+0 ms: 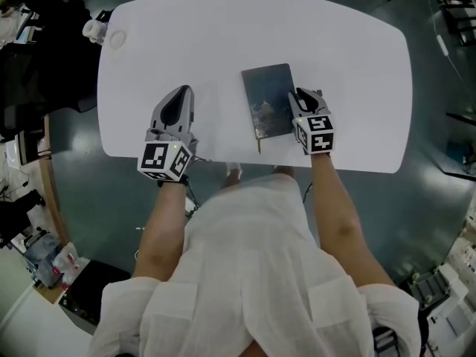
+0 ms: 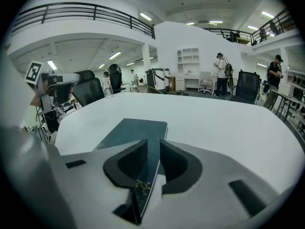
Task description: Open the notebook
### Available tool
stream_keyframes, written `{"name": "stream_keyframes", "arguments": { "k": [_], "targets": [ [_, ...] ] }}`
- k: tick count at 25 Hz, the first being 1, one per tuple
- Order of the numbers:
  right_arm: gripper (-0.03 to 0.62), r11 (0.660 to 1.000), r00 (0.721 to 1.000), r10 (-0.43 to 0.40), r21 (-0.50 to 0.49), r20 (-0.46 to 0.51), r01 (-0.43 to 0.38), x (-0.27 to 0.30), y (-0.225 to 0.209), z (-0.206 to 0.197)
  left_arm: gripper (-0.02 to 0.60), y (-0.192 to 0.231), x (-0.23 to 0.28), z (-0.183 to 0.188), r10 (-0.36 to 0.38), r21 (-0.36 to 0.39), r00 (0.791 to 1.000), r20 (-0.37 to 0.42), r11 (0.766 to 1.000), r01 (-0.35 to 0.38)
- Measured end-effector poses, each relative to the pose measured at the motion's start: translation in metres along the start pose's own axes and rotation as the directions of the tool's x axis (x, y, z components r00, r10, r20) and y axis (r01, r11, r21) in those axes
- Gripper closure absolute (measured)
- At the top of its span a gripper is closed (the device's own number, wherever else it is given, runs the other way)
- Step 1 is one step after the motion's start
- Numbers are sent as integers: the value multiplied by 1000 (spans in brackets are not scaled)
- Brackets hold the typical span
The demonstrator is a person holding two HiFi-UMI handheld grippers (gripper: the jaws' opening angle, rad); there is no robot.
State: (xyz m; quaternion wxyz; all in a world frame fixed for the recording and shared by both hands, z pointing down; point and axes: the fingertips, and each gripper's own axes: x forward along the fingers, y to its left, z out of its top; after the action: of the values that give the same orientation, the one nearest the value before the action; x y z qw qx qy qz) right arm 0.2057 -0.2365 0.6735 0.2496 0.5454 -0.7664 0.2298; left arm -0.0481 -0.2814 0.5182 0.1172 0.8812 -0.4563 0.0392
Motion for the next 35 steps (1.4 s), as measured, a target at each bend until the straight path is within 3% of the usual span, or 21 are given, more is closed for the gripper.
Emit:
{"name": "stream_keyframes", "arguments": {
  "k": [8, 22, 35],
  "targets": [
    [511, 998, 998, 16, 61, -58, -13, 5, -4, -17, 566, -4, 1, -1, -4, -4, 1000, -4, 1000, 4],
    [519, 970, 994, 78, 234, -75, -58, 8, -5, -20, 566, -9, 1, 3, -16, 10, 1000, 0, 1000, 16],
    [540, 977, 998, 43, 210, -35, -35, -12, -1, 3, 566, -6, -4, 16, -15, 26, 1000, 17, 1000, 15]
  ]
}}
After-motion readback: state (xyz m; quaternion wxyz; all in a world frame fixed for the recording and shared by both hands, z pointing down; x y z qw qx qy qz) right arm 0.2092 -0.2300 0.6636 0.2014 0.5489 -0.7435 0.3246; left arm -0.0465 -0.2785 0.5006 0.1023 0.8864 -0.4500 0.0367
